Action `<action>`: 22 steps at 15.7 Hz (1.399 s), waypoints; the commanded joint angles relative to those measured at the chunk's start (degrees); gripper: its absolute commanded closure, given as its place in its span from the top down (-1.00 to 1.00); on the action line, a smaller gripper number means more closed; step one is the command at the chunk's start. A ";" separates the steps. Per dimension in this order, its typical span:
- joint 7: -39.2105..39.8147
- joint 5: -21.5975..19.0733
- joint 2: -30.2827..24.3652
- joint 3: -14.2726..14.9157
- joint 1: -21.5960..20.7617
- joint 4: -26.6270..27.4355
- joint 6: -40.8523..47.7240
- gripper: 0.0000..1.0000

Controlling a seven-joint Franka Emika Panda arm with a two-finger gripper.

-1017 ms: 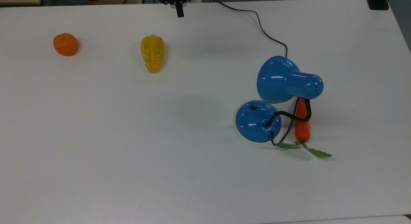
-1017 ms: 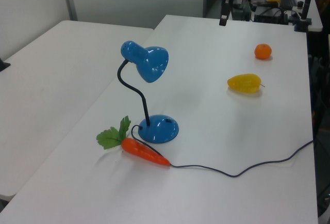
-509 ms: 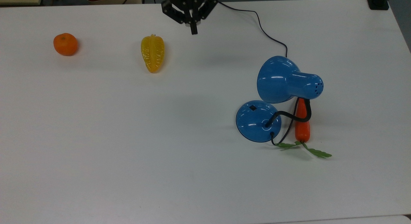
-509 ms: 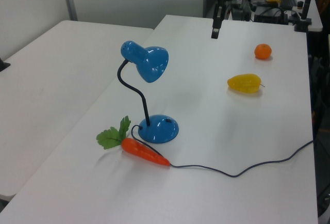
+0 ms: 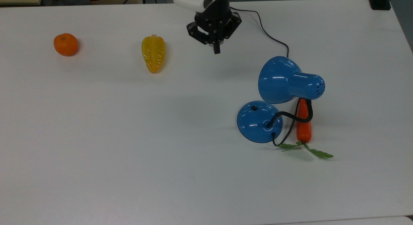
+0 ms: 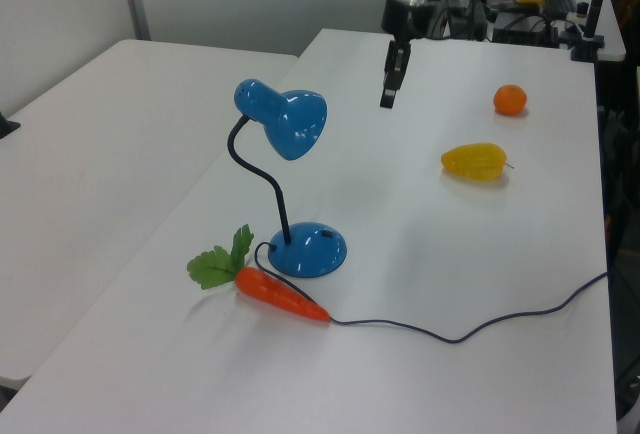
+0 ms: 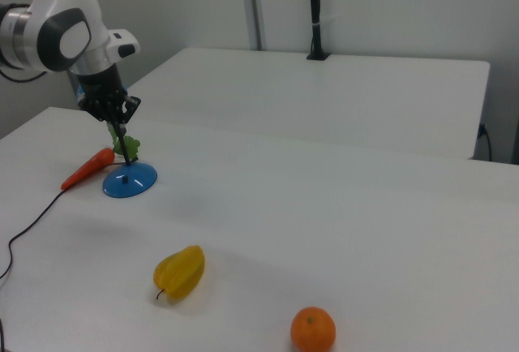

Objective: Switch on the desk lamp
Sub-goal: 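Move the gripper toward the blue lamp base and lower it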

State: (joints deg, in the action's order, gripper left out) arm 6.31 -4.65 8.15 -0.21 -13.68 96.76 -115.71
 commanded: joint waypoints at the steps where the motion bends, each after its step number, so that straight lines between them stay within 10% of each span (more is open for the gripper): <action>1: 0.90 -0.01 1.86 -1.98 -0.65 1.59 -4.78 -1.00; 22: 1.87 2.88 15.05 -2.16 -6.01 4.32 -29.04 -1.00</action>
State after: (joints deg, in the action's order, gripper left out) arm 6.76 -3.05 21.63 -2.62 -19.24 100.78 -142.15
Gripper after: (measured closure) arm 0.991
